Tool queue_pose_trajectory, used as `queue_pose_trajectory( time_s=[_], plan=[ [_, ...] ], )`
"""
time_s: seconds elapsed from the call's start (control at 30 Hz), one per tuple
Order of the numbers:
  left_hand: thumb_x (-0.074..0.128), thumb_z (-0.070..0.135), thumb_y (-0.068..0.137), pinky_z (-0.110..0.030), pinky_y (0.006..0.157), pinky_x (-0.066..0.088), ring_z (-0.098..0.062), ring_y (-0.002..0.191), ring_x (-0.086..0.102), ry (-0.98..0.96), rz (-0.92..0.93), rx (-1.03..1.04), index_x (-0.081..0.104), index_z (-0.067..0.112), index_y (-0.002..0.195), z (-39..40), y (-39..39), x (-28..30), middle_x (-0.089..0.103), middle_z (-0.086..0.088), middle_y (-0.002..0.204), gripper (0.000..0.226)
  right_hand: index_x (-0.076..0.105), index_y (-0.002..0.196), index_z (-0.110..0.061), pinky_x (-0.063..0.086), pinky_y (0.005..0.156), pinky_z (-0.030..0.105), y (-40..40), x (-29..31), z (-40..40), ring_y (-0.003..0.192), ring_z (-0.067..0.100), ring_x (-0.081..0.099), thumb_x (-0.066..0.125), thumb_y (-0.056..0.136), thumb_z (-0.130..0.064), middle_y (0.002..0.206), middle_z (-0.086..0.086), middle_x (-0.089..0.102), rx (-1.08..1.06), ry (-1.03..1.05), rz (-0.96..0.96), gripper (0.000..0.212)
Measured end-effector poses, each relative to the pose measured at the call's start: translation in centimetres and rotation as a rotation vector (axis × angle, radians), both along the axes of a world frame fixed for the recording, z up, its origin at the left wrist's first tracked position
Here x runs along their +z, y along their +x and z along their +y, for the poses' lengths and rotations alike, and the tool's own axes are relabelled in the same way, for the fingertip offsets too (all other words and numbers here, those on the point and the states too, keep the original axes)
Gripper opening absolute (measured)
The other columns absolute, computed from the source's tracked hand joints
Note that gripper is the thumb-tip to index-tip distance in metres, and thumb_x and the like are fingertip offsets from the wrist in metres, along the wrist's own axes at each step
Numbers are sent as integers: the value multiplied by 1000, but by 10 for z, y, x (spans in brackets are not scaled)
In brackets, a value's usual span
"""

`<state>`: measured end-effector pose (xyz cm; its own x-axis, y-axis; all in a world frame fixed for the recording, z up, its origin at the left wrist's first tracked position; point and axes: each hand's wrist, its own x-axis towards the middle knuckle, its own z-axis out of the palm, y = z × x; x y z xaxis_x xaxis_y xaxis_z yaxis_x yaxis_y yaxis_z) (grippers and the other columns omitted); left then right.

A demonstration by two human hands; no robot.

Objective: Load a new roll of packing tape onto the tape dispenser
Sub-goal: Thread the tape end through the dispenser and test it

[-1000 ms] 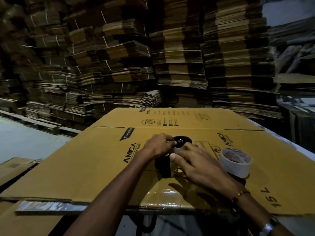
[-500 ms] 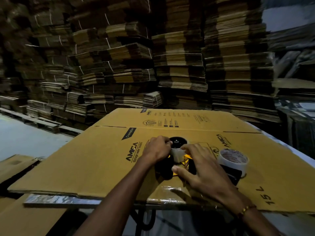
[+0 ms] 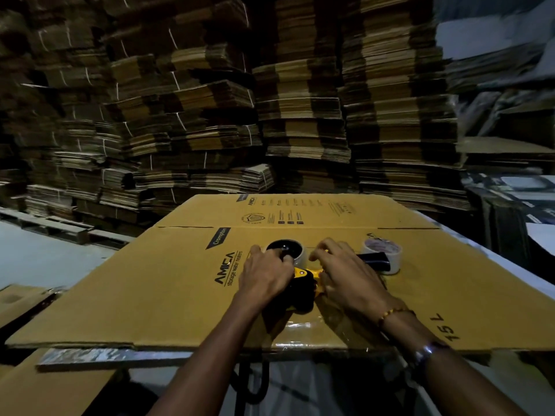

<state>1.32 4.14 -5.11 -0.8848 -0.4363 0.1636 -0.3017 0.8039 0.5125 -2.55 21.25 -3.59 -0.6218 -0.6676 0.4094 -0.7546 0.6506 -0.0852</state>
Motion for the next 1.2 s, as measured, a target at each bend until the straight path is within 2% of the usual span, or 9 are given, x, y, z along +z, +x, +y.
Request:
queue_pose_trajectory(
  time_s=[0.07, 0.17, 0.23, 0.37, 0.53, 0.73, 0.83, 0.93, 1.2],
  plan=[
    [31, 44, 99, -38, 96, 38, -31, 122, 45, -23, -24, -15, 59, 17, 122, -4, -3, -4, 50, -13, 136, 46, 58, 120, -20, 50, 90, 32, -3, 1, -6, 119, 17, 41, 64, 92, -29, 128, -6, 42, -40, 18, 25, 30],
    [15, 54, 83, -37, 80, 33, -24, 100, 42, 6, -19, -24, 54, 20, 101, -6, -6, -10, 55, -10, 126, 55, 64, 112, -16, 51, 90, 36, -6, -2, -14, 117, 20, 42, 69, 89, -30, 127, -2, 44, -94, 43, 59, 28],
    [18, 52, 81, -37, 79, 33, -24, 99, 43, 58, 20, -15, 59, 22, 109, -5, -4, -10, 55, -12, 122, 57, 67, 110, -15, 51, 91, 36, -6, -6, -18, 118, 22, 41, 70, 88, -27, 129, 0, 45, -122, 41, 90, 25],
    [32, 41, 94, -38, 83, 39, -29, 107, 48, 84, 60, -31, 60, 23, 125, -1, 2, -3, 48, -15, 124, 45, 72, 101, -16, 52, 90, 35, -7, -12, -23, 125, 23, 38, 72, 85, -24, 136, 0, 44, -152, -15, 115, 18],
    [33, 38, 95, -38, 80, 35, -29, 104, 47, 56, 72, -33, 62, 21, 119, 0, 2, -3, 50, -18, 123, 41, 75, 97, -18, 50, 90, 34, -9, -14, -25, 126, 23, 37, 71, 87, -23, 141, -3, 44, -136, -63, 67, 13],
    [30, 43, 91, -39, 80, 38, -28, 100, 46, 51, 74, -54, 61, 23, 114, 0, 3, -2, 51, -17, 125, 44, 75, 98, -16, 45, 94, 36, -16, -16, -28, 118, 22, 40, 65, 92, -32, 132, -4, 48, -142, -129, -34, 19],
    [34, 46, 92, -47, 90, 47, -31, 104, 49, 75, 96, -9, 50, 23, 126, 5, 6, -1, 41, -15, 129, 44, 75, 95, -15, 44, 97, 37, -15, -15, -27, 119, 22, 40, 65, 92, -31, 132, -2, 48, -145, -128, -51, 19],
    [46, 42, 94, -52, 93, 48, -34, 114, 45, 56, 172, 44, 36, 24, 130, 11, 8, 1, 30, -9, 136, 41, 74, 92, -14, 44, 99, 40, -15, -13, -26, 121, 23, 40, 67, 91, -30, 133, -1, 47, -134, -125, -82, 18],
    [44, 34, 97, -51, 97, 43, -27, 115, 49, 119, 191, 22, 40, 28, 135, 13, 4, 0, 44, -7, 137, 39, 74, 94, -18, 37, 100, 38, -19, -10, -28, 125, 21, 35, 73, 85, -29, 141, -5, 40, -116, -115, -174, 14]
  ],
)
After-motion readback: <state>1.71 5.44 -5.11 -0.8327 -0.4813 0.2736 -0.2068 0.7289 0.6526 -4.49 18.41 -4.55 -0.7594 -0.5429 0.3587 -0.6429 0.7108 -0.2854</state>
